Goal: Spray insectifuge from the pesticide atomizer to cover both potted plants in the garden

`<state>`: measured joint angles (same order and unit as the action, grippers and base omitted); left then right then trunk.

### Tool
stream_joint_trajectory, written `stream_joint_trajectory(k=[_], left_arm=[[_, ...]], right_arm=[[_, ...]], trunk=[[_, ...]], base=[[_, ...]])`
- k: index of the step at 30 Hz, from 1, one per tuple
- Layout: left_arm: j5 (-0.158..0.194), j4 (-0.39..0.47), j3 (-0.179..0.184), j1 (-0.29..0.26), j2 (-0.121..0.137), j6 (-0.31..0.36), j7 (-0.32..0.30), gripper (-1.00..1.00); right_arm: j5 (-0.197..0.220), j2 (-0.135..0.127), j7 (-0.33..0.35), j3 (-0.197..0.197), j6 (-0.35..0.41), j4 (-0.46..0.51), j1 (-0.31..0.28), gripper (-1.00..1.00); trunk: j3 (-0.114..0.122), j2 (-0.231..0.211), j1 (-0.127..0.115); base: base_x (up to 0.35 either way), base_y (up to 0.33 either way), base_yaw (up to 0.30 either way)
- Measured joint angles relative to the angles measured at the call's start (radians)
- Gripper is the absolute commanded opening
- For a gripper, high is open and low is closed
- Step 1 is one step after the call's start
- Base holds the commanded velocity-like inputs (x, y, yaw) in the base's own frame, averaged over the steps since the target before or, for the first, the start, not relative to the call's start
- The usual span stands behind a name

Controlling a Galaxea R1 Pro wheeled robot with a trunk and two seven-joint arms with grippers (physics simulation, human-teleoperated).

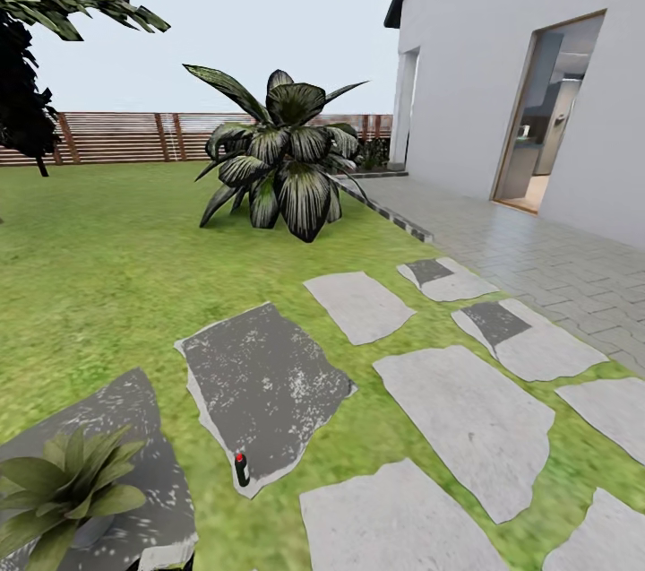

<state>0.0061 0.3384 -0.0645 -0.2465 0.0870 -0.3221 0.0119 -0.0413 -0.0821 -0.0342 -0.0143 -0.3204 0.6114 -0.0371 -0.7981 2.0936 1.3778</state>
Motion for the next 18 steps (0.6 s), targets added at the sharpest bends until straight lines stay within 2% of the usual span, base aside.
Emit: stream_joint_trajectory(k=[2,5,11,15,18], left_arm=[[0.001,0.005,0.001,-0.005,-0.001,0.001,-0.003,1.0],[0.001,0.007,0.001,-0.012,-0.002,0.003,-0.006,1.0],[0.002,0.008,0.0,-0.025,-0.005,0.003,-0.009,1.0],[-0.001,-0.003,0.0,-0.024,-0.003,0.002,-0.009,1.0],[-0.002,-0.005,-0.001,-0.018,-0.003,0.001,-0.009,1.0]], right_arm=[[0.0,0.0,-0.001,-0.001,0.0,0.017,-0.013,1.0],[0.0,-0.001,-0.002,-0.001,0.001,0.059,-0.068,1.0],[0.0,-0.001,0.001,-0.001,0.006,0.094,-0.219,1.0],[-0.001,-0.003,0.005,0.001,0.004,0.092,-0.259,1.0],[-0.002,-0.01,0.004,0.0,0.004,0.092,-0.262,1.0]], trunk=[[0.0,0.0,0.0],[0.0,0.0,0.0],[0.0,0.0,0.0],[0.0,0.0,0.0],[0.0,0.0,0.0]], base=[[0.0,0.0,0.0],[0.0,0.0,0.0],[0.0,0.0,0.0],[0.0,0.0,0.0],[0.0,0.0,0.0]])
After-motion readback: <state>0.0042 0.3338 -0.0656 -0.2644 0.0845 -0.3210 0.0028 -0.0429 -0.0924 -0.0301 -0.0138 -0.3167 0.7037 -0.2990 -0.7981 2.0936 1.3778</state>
